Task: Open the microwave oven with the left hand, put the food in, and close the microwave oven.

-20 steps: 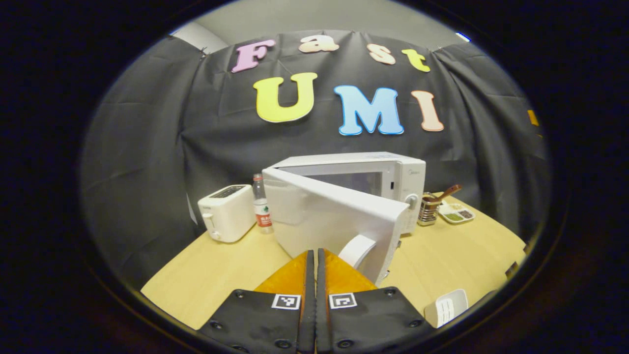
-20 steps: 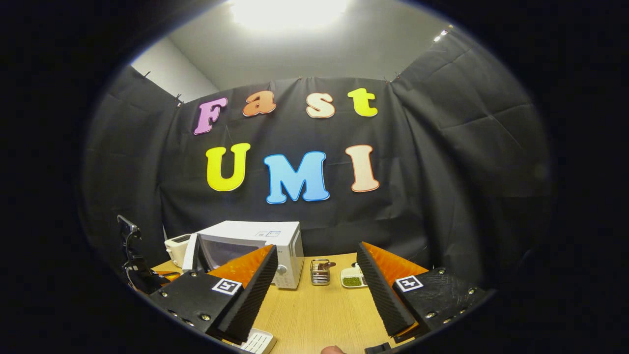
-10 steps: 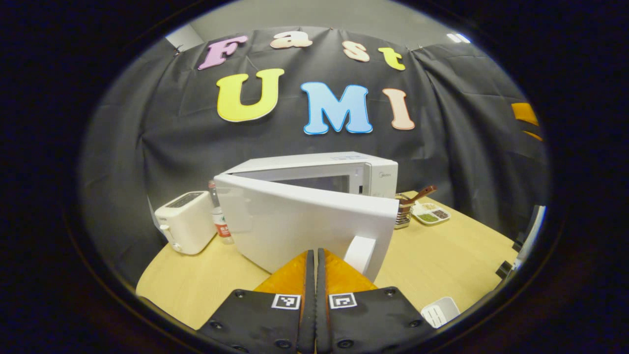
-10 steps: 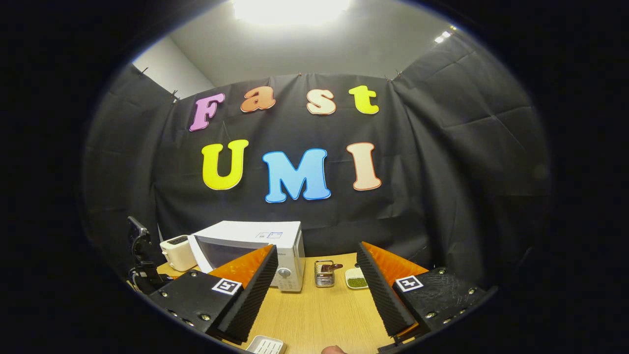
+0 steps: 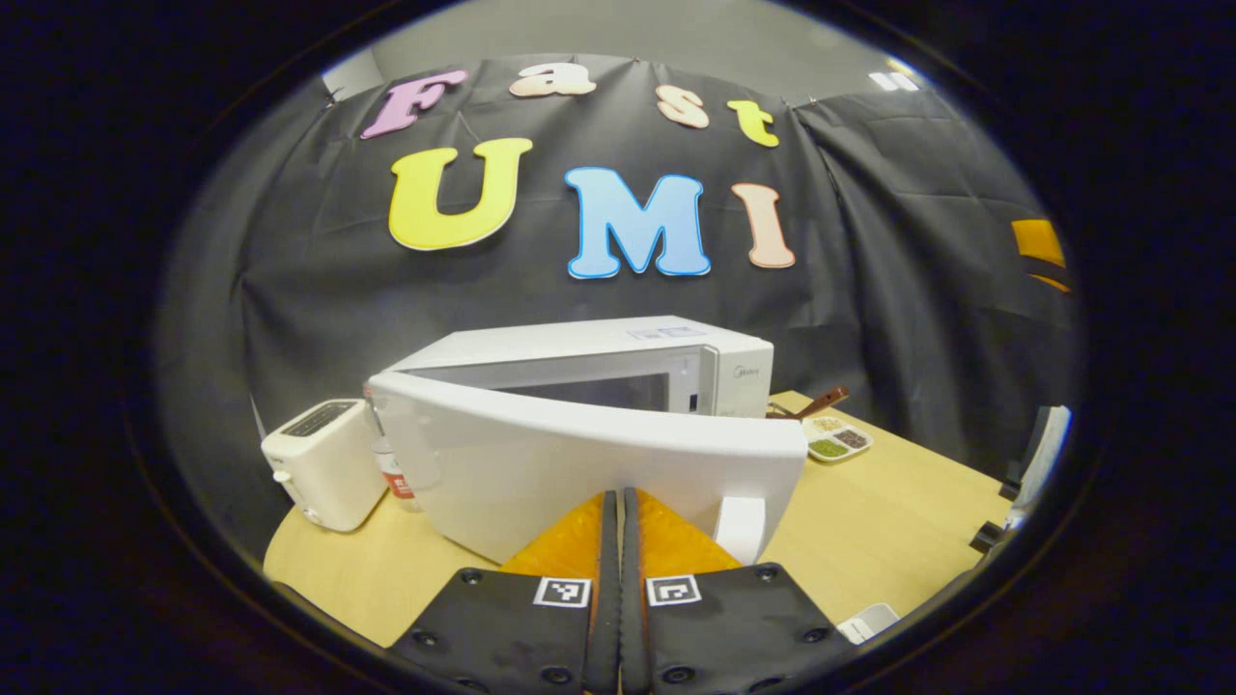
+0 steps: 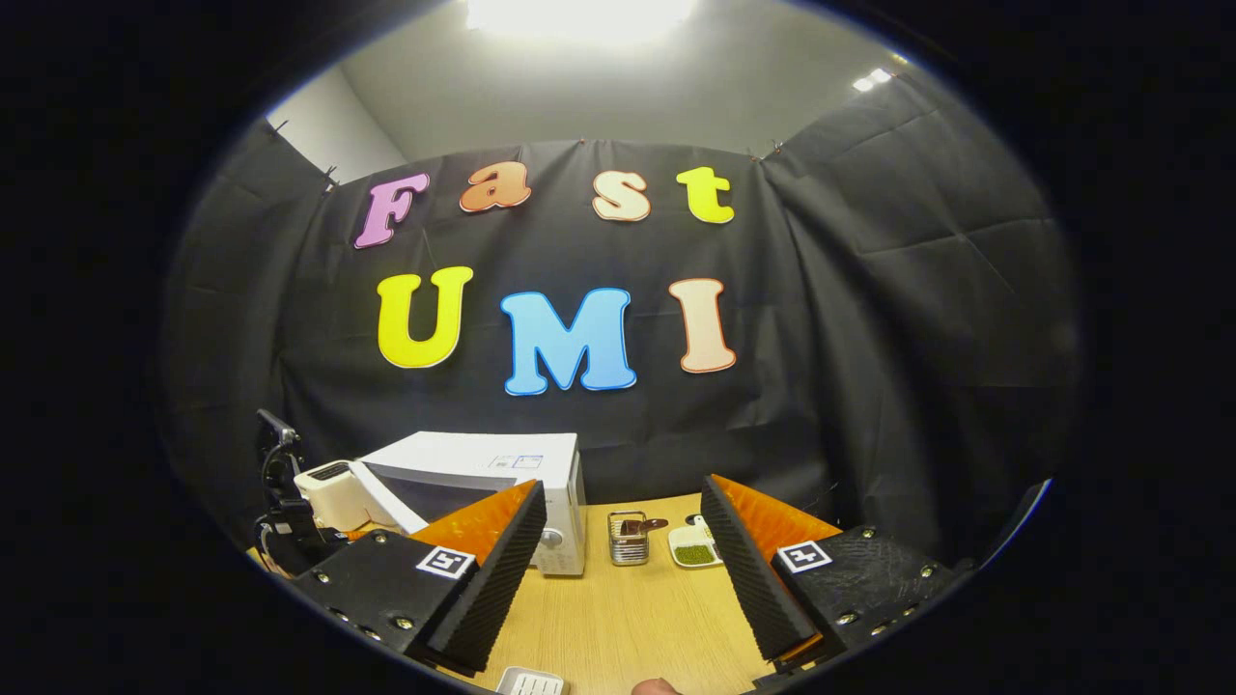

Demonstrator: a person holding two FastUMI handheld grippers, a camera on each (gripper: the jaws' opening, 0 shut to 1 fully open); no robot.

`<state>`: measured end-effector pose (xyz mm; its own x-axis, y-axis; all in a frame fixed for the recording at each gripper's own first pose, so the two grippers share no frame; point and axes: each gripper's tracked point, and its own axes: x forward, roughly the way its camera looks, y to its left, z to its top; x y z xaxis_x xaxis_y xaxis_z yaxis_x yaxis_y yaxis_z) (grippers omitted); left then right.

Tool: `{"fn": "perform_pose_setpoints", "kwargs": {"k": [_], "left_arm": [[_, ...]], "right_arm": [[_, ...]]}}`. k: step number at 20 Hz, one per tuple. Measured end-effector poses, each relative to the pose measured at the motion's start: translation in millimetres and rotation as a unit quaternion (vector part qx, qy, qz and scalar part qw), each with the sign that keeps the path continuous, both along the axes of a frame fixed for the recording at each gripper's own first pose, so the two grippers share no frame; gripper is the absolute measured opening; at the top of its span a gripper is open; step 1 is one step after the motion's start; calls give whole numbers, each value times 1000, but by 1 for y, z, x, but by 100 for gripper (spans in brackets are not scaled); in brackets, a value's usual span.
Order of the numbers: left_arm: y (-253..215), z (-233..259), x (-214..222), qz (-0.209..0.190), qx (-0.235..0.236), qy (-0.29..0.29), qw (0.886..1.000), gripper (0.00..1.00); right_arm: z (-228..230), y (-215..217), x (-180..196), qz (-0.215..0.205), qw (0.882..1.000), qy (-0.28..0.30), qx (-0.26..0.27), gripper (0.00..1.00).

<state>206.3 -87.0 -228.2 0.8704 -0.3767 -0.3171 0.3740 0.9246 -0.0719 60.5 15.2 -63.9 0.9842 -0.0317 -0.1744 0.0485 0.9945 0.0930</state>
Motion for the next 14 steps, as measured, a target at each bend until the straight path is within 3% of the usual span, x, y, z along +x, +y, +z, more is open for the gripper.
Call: {"fn": "perform_pose_setpoints", "kwargs": {"k": [8,14], "left_arm": [[-15,-15,56,-8,-10,5,1000,7],[-11,-26,97,3,-5,4,1000,7]], "right_arm": [[-9,-9,6,-47,999,12,-3,98],[-21,-5,17,-59,998,30,-11,98]]}}
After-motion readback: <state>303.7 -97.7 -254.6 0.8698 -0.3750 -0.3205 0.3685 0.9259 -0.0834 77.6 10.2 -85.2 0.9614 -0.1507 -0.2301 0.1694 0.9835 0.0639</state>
